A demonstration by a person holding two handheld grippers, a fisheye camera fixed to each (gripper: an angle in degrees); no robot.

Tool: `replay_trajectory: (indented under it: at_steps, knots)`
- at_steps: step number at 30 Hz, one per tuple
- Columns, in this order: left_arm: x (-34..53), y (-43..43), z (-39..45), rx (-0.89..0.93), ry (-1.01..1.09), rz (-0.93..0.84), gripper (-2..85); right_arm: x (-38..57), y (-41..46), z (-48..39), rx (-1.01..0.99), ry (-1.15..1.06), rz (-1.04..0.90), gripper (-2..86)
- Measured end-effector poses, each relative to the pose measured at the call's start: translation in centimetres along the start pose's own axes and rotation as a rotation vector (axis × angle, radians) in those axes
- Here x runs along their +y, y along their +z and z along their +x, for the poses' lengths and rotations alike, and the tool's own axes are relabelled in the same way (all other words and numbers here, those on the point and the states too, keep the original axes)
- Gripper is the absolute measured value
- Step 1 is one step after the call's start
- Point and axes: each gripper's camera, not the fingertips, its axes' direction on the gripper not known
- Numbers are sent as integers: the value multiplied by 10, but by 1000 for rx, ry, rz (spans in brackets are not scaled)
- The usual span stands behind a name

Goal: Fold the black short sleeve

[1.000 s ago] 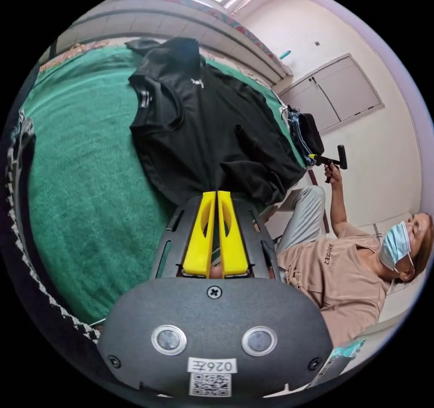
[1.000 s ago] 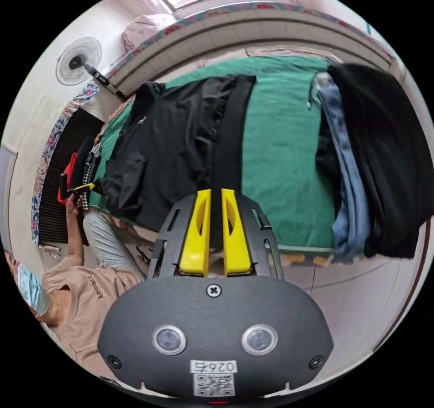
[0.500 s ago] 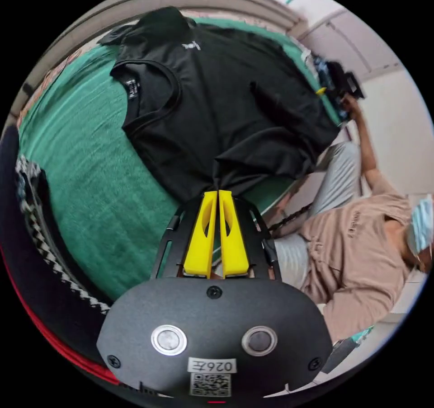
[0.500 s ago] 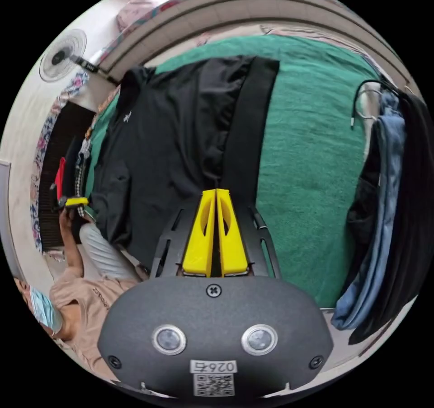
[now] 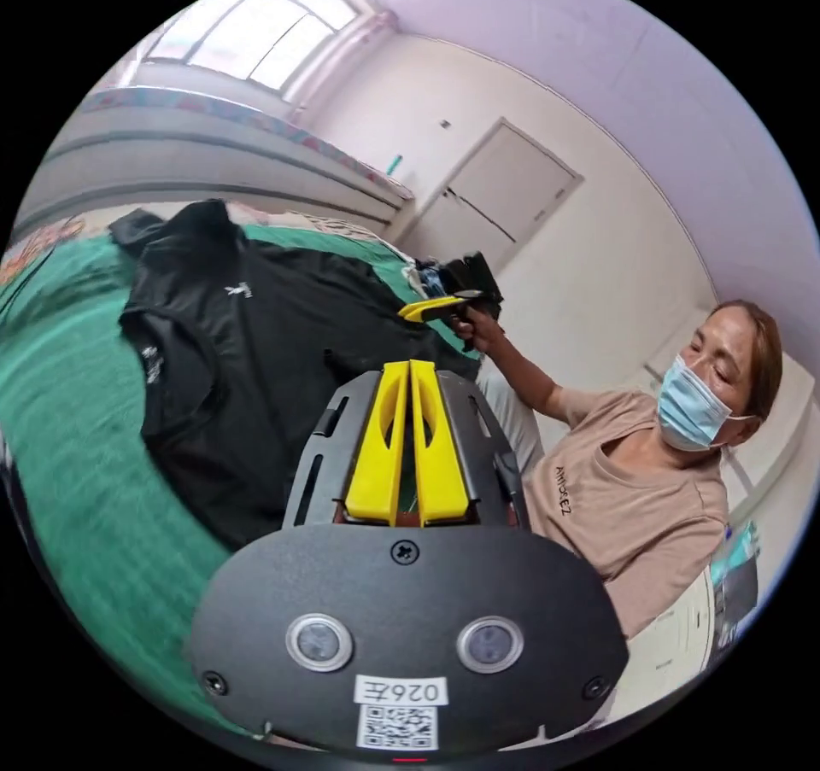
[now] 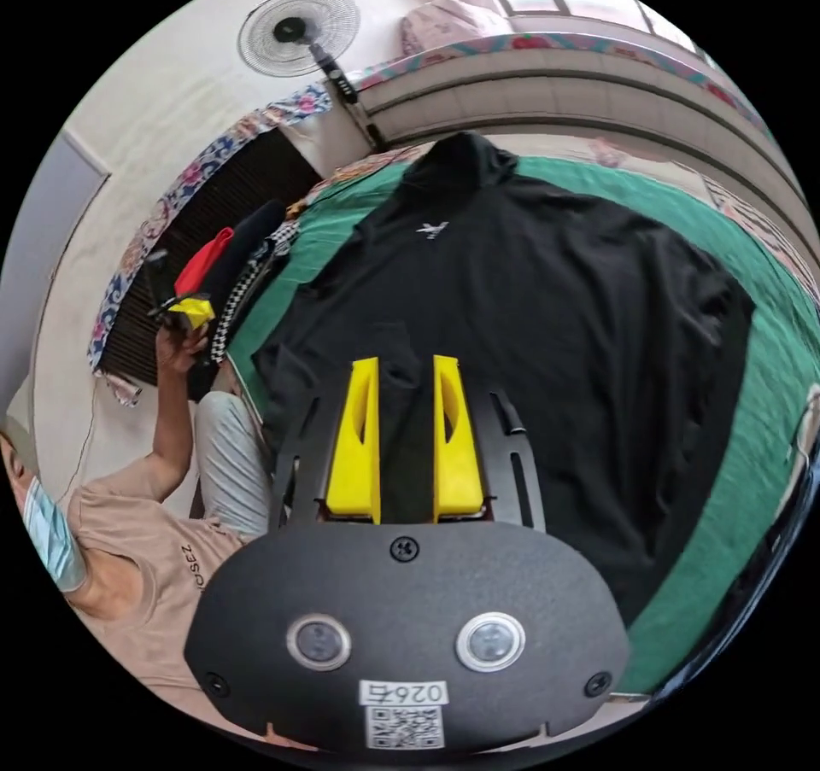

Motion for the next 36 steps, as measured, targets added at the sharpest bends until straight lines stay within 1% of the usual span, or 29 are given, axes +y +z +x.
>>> replay_trajectory:
  at_steps: [1, 3, 4, 5, 6, 7, 8, 9, 11, 12, 14, 15, 17, 19, 20, 24, 26, 28, 30, 31, 34, 35, 36]
  knots:
    - [-13, 14, 1, -28, 20, -38, 48, 0, 23, -26, -13, -29, -2, 71]
    - [-19, 32, 6, -72, 67, -66, 89, -2, 65, -63, 28, -56, -29, 103]
    - [-15, 43, 9, -80, 91, -80, 107, -2, 98, -84, 93, -77, -71, 110]
    - [-11, 48, 10, -80, 94, -90, 110, -2, 138, -101, 168, -110, -159, 87]
    - [-3, 57, 12, -72, 93, -137, 117, 0, 158, -107, 204, -128, -219, 60]
    - [6, 64, 15, -79, 85, -207, 121, 8, 188, -114, 278, -157, -322, 25]
    - [10, 67, 17, -92, 86, -239, 124, 18, 183, -118, 303, -151, -295, 7]
    - [19, 68, 22, -130, 94, -286, 130, 25, 172, -119, 307, -134, -260, 6]
    - [32, 62, 31, -171, 122, -310, 140, 65, 96, -118, 299, -58, -77, 1]
    - [41, 56, 37, -176, 140, -311, 148, 79, 72, -118, 291, -34, -20, 0]
    - [53, 45, 42, -163, 155, -308, 157, 144, -34, -119, 235, 43, 224, 6]
    - [61, 38, 44, -154, 158, -291, 160, 161, -60, -121, 217, 56, 287, 10]
    - [70, 28, 42, -170, 142, -248, 167, 231, -150, -133, 149, 90, 521, 22]
    - [67, 22, 46, -213, 151, -242, 185, 269, -200, -147, 153, 109, 639, 27]
    - [65, 21, 48, -229, 160, -242, 190, 286, -226, -159, 190, 113, 693, 29]
    - [50, 21, 67, -299, 204, -263, 238, 307, -282, -191, 285, 78, 827, 32]
    - [45, 22, 72, -349, 211, -255, 239, 290, -302, -195, 344, 51, 862, 31]
    - [37, 28, 67, -394, 178, -285, 238, 262, -309, -182, 353, 47, 862, 31]
    - [31, 34, 56, -419, 127, -339, 231, 227, -309, -159, 301, 36, 856, 32]
    - [28, 38, 48, -438, 93, -364, 230, 202, -305, -141, 236, 22, 836, 32]
    - [22, 40, 30, -504, 27, -374, 229, 157, -285, -100, 45, 4, 803, 34]
    - [20, 39, 27, -514, 21, -369, 229, 151, -278, -88, -36, 2, 807, 35]
    - [15, 39, 23, -521, 20, -355, 226, 150, -274, -83, -75, -1, 813, 35]
